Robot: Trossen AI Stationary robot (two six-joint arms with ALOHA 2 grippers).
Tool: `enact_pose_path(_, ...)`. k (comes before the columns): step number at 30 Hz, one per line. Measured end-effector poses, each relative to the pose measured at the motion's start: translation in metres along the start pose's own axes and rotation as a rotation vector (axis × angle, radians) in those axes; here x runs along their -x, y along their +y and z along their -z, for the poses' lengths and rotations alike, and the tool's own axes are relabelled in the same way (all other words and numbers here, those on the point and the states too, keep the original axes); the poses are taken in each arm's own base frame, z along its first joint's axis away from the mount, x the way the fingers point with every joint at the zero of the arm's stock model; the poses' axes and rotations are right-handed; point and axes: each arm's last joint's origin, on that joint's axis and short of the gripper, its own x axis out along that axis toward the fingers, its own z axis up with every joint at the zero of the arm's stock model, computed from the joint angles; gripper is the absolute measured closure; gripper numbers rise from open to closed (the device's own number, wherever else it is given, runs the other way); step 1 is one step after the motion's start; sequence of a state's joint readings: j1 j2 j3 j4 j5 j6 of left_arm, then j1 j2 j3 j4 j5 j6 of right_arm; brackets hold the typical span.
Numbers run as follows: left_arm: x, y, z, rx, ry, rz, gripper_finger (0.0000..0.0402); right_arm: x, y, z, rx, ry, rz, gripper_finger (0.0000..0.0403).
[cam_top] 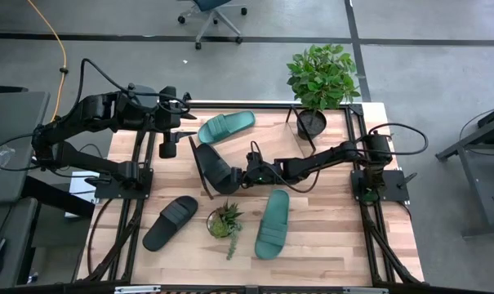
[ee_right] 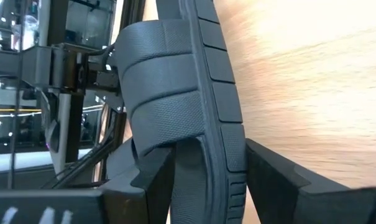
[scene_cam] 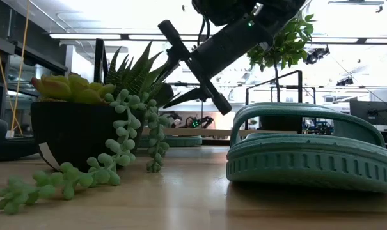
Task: Pick and place slides into the shelf
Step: Put the right black slipper on the shelf
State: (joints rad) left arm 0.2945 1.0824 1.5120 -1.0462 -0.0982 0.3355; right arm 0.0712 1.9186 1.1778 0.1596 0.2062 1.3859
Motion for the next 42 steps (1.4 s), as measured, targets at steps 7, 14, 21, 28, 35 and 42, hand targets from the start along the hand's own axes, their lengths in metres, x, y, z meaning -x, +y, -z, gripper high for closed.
enact_pose_path(7, 0.0, 0.0, 0.0, 0.0, 0.0, 0.0, 0.022, 0.001, -0.002, 0.004, 0.033, 0.007, 0.026, 0.0231)
enact_pose_path(14, 0.0, 0.0, 0.0, 0.001, 0.0, 0.0, 0.022, 0.001, -0.004, 0.005, 0.07, 0.008, 0.045, 0.0231)
enact_pose_path(21, 0.0, 0.0, 0.0, 0.003, 0.0, 0.0, 0.022, 0.002, -0.004, 0.009, 0.086, -0.008, 0.055, 0.0231)
enact_pose_path(28, 0.0, 0.0, 0.0, 0.003, -0.001, 0.0, 0.022, 0.003, -0.001, 0.009, 0.122, -0.017, 0.08, 0.0231)
enact_pose_path(35, 0.0, 0.0, 0.0, 0.004, -0.001, 0.0, 0.022, 0.007, 0.015, 0.004, 0.211, -0.028, 0.132, 0.0231)
enact_pose_path(42, 0.0, 0.0, 0.0, 0.004, -0.001, -0.001, 0.022, 0.007, 0.012, 0.006, 0.202, -0.011, 0.161, 0.0231)
